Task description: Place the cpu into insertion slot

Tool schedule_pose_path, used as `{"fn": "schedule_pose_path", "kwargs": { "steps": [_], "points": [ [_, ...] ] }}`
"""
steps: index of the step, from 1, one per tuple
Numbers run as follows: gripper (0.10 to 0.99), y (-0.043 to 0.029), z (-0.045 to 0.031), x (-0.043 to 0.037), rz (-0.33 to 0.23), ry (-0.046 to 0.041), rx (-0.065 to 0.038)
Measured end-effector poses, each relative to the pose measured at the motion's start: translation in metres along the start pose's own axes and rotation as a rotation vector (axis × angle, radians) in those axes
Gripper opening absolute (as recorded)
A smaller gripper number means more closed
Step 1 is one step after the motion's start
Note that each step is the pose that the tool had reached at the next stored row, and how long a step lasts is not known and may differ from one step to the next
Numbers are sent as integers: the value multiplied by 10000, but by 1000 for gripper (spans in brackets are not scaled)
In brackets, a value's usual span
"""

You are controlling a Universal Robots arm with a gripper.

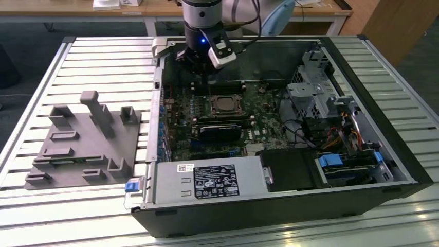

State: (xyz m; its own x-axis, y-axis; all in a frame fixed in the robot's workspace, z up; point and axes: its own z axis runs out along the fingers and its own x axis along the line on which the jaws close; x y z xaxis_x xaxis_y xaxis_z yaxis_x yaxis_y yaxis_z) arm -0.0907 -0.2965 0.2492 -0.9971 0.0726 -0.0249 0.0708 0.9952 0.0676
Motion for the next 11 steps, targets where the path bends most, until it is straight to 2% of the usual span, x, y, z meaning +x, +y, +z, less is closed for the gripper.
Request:
{"fn": "schedule_pose_path", "kwargs": {
  "steps": [11],
  "points": [
    [106, 12, 5, -171, 1, 0, 0]
  ]
}}
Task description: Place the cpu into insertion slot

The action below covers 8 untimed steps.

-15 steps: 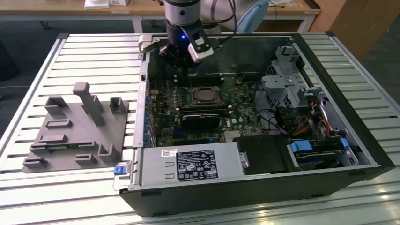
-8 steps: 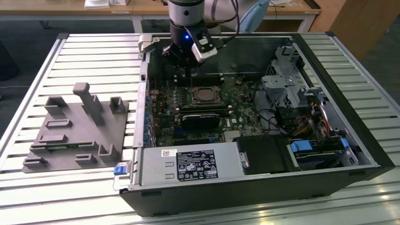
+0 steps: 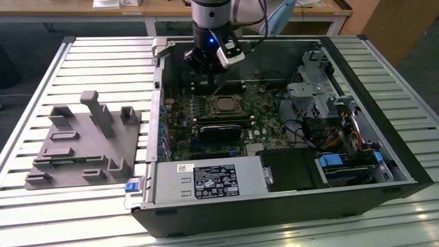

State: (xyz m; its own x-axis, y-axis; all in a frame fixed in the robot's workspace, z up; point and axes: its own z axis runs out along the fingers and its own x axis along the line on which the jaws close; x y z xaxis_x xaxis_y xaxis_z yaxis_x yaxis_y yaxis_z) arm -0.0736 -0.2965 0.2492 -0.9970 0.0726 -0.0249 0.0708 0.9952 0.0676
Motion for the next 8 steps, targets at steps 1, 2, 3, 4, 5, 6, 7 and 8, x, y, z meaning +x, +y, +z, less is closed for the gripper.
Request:
{"fn": "schedule_pose_path", "kwargs": {
  "steps": [1, 2, 3, 4, 5, 6, 7, 8],
  "points": [
    [106, 1, 0, -15, -1, 1, 1],
    [106, 2, 1, -28, -1, 0, 0],
    [106, 3, 1, -40, 0, 1, 1],
    [106, 4, 1, -54, 0, 3, 1],
    [106, 4, 1, -65, 0, 5, 2],
    [106, 5, 1, -72, 0, 6, 2],
    [106, 5, 2, -76, -1, 5, 1],
    [106, 5, 3, -80, 0, 4, 0]
  ]
}}
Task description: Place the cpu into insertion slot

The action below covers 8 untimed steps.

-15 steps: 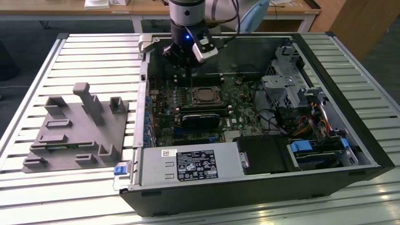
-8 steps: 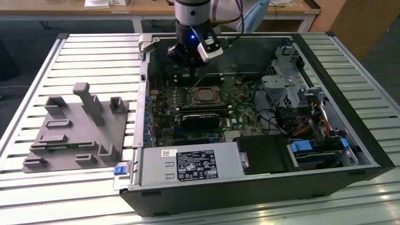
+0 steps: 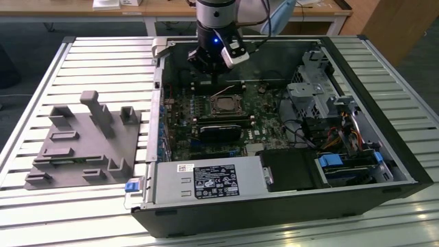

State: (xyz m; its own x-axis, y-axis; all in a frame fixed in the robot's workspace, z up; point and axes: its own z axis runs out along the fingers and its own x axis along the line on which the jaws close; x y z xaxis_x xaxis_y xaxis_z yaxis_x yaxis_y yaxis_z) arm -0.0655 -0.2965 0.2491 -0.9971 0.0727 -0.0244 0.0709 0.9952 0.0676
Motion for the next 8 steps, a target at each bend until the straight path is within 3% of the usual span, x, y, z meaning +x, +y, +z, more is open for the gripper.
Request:
{"fn": "schedule_pose_path", "kwargs": {
  "steps": [2, 4, 5, 8],
  "points": [
    [106, 1, 1, -12, 1, 4, -50],
    [106, 1, 3, -23, 9, 29, -372],
    [106, 0, 8, -28, 13, 35, -465],
    [106, 0, 23, -48, 13, 36, -470]
  ]
}}
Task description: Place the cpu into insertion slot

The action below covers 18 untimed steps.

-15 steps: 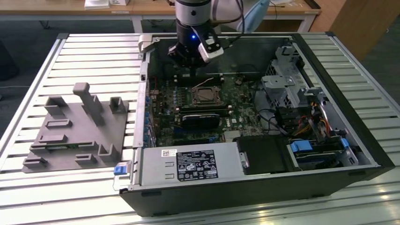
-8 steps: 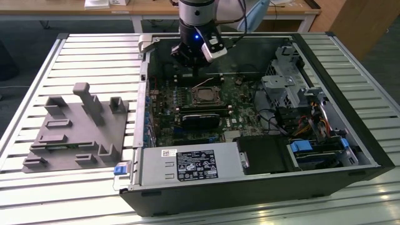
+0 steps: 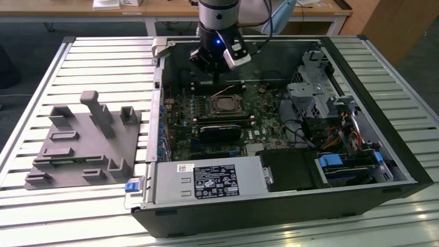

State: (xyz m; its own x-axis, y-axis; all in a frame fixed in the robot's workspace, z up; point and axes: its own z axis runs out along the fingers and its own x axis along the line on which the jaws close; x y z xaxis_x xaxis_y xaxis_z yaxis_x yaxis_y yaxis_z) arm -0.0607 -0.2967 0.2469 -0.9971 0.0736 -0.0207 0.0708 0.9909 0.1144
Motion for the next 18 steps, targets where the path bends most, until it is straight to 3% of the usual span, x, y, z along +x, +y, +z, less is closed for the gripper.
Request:
{"fn": "schedule_pose_path", "kwargs": {
  "steps": [5, 14, 18],
  "points": [
    [106, 1, 40, -75, -204, 21, -6],
    [106, 22, 128, -151, -274, 30, 8],
    [106, 21, 164, -163, -609, 67, 7]
  ]
}}
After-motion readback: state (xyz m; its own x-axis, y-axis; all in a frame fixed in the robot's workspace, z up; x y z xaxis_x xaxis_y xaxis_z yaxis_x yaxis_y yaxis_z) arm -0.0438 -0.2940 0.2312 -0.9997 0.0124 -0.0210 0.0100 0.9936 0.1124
